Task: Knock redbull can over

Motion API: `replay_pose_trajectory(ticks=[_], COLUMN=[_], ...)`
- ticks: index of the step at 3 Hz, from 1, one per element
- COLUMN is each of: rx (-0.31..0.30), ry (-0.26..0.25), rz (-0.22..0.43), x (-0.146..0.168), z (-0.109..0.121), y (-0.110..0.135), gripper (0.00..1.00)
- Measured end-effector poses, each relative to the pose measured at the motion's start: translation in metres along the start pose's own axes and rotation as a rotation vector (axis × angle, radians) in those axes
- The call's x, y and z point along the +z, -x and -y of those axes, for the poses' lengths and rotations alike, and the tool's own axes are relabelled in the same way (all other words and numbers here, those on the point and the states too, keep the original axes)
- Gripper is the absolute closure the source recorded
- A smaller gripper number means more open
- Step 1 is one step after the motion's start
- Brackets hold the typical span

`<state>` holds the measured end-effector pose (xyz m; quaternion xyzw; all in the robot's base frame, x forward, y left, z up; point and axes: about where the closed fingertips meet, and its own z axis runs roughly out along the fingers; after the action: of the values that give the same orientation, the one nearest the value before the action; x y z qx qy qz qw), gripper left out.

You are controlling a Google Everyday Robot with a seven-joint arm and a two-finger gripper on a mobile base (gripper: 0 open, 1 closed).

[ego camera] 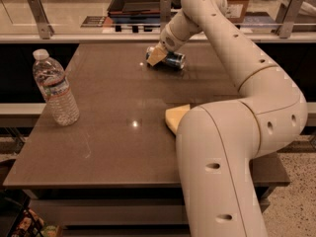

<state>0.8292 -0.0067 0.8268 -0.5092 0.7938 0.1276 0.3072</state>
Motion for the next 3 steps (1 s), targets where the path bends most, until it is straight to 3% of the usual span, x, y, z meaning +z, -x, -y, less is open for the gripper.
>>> replay_pose_trajectory(ticks=[2,3], rx=[0.0,0.0], ry=[0.004,0.007], rz=[-0.002,-0.003], x=[0.0021,0.0046], z=[-0.0009,-0.0017], y=[0.0005,0.0003], gripper=[0.13,0.0])
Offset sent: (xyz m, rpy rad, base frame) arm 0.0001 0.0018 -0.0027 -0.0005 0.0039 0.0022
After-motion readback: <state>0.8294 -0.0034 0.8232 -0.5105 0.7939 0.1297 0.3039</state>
